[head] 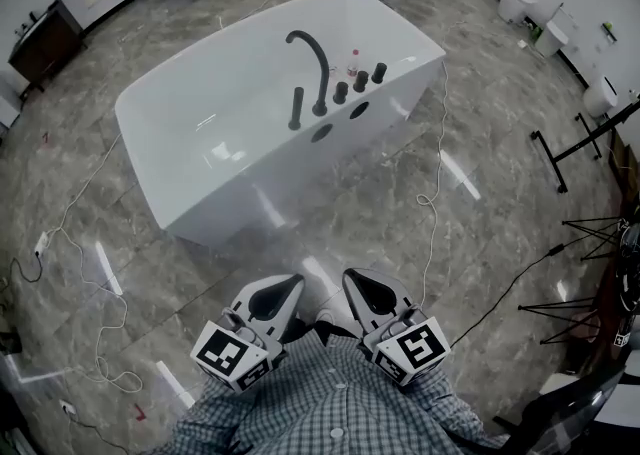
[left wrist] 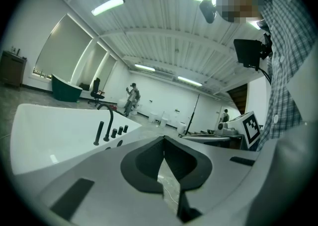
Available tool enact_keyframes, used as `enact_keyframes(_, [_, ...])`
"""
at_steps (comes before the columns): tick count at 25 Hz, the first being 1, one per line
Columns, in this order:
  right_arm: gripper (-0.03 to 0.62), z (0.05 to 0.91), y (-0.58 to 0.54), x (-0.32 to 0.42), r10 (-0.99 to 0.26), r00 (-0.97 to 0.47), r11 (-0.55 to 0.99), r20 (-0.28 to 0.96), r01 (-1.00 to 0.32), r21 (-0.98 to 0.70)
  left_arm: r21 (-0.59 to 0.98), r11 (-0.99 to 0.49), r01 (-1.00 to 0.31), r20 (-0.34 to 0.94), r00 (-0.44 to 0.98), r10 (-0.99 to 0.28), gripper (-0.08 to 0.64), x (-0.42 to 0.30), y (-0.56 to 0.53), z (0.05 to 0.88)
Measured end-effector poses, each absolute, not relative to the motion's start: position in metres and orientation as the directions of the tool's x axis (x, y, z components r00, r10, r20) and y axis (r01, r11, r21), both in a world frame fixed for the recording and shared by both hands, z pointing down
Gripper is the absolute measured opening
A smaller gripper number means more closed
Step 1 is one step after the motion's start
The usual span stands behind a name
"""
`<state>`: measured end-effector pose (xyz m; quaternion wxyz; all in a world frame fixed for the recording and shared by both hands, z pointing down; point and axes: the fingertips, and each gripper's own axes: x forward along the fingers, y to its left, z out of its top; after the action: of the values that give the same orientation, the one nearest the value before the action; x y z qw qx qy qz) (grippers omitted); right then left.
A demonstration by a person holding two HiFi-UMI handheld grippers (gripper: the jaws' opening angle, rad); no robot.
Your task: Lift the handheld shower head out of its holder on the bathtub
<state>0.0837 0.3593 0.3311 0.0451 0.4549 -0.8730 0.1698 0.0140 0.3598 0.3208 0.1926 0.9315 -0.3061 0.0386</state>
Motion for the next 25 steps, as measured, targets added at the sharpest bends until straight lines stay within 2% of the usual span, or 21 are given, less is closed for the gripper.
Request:
enact_keyframes(6, [0.014, 0.331, 0.361, 0.109, -0.765, -0.602, 0.545, 0.228, -0.795, -0.267, 0.330, -0.688, -0.647, 0.201, 0.760, -0.618, 0.006, 0.019, 0.361, 0.317])
enact_keyframes(12, [0.015, 0.338, 0.362, 0.124, -0.746, -0.631, 0.566, 0.214, -0.769, -0.296, 0.393, -0.599, -0.697, 0.156, 0.693, -0.704, 0.006, 0.011, 0.361, 0.313])
enact_keyframes(25, [0.015, 0.347, 0.319, 0.126, -0.756, -0.610, 0.525, 0.237, -0.782, -0.337, 0.359, -0.575, -0.736, 0.155, 0.654, -0.740, 0.006, -0.006, 0.315, 0.313])
